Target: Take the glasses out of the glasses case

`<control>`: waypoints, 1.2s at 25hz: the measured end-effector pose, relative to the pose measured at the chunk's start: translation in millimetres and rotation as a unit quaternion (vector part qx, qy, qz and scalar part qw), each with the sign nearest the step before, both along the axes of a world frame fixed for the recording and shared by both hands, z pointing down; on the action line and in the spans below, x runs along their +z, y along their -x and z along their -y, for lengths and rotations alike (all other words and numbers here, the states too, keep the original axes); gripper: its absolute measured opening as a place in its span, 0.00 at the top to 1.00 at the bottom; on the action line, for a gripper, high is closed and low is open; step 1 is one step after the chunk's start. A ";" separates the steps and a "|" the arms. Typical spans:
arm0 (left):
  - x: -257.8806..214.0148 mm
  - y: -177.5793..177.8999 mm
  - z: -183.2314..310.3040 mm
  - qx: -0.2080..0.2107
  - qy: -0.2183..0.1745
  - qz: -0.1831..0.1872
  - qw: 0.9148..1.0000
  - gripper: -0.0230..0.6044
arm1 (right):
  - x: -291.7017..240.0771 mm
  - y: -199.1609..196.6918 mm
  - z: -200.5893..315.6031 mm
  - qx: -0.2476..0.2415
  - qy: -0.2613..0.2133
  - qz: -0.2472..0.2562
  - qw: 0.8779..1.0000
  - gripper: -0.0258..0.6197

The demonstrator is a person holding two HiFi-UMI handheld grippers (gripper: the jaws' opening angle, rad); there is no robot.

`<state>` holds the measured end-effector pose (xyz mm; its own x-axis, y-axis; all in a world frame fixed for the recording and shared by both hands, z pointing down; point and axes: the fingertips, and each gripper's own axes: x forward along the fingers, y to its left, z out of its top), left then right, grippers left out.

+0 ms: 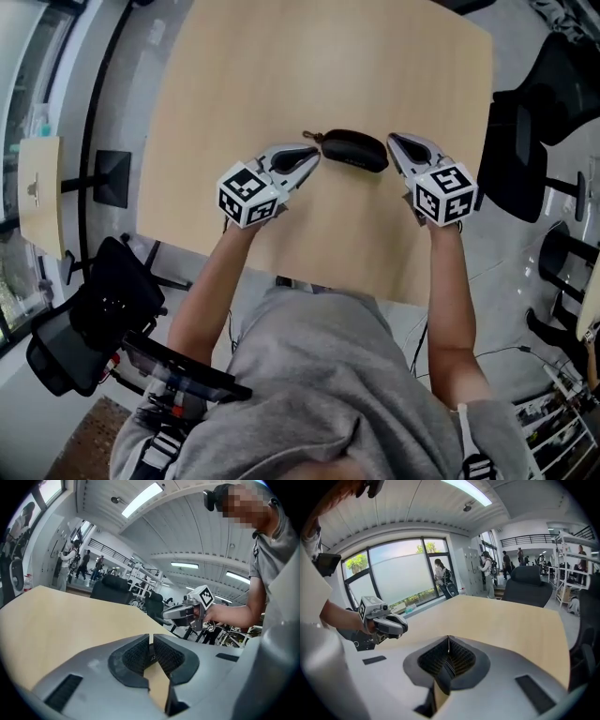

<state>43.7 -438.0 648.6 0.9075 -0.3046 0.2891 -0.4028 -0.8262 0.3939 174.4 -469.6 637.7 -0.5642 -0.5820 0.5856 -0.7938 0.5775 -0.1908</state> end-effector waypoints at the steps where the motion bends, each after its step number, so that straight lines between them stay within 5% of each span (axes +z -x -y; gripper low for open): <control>1: 6.1 -5.4 3.8 0.000 0.001 0.005 1.000 0.95 | 7.7 -0.8 4.4 -0.003 0.006 -0.003 1.000 0.95; 13: 56.7 -54.4 38.4 -0.010 -0.014 0.058 0.998 0.85 | 120.3 9.2 -3.2 -0.095 0.127 -0.059 0.985 0.95; 19: 80.1 -62.1 31.5 0.002 0.025 0.064 0.998 0.85 | 123.6 33.4 -21.2 -0.193 0.088 -0.097 0.973 0.93; 23: 89.8 -47.5 17.0 -0.015 0.044 0.064 0.997 0.85 | 136.9 49.9 -36.7 -0.249 0.054 -0.167 0.953 0.77; 30: 88.8 -27.7 -0.1 -0.023 0.046 0.053 0.997 0.85 | 154.8 51.4 -15.8 -0.235 0.026 -0.242 0.941 0.82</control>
